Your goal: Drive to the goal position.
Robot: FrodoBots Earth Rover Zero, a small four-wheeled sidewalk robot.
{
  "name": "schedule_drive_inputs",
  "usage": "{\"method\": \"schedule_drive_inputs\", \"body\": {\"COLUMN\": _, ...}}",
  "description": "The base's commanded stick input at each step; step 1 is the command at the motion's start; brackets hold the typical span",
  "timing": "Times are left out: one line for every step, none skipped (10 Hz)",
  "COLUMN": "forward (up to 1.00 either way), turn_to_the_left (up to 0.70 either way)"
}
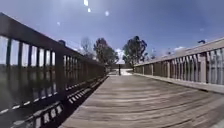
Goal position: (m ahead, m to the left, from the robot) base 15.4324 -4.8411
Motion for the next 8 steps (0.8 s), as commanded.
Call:
{"method": "schedule_drive_inputs", "body": {"forward": 0.70, "turn_to_the_left": 0.00}}
{"method": "schedule_drive_inputs", "body": {"forward": 0.70, "turn_to_the_left": 0.00}}
{"method": "schedule_drive_inputs", "body": {"forward": 0.70, "turn_to_the_left": 0.00}}
{"method": "schedule_drive_inputs", "body": {"forward": 0.70, "turn_to_the_left": 0.00}}
{"method": "schedule_drive_inputs", "body": {"forward": 0.70, "turn_to_the_left": 0.00}}
{"method": "schedule_drive_inputs", "body": {"forward": 0.70, "turn_to_the_left": 0.00}}
{"method": "schedule_drive_inputs", "body": {"forward": 0.70, "turn_to_the_left": 0.00}}
{"method": "schedule_drive_inputs", "body": {"forward": 0.70, "turn_to_the_left": -0.07}}
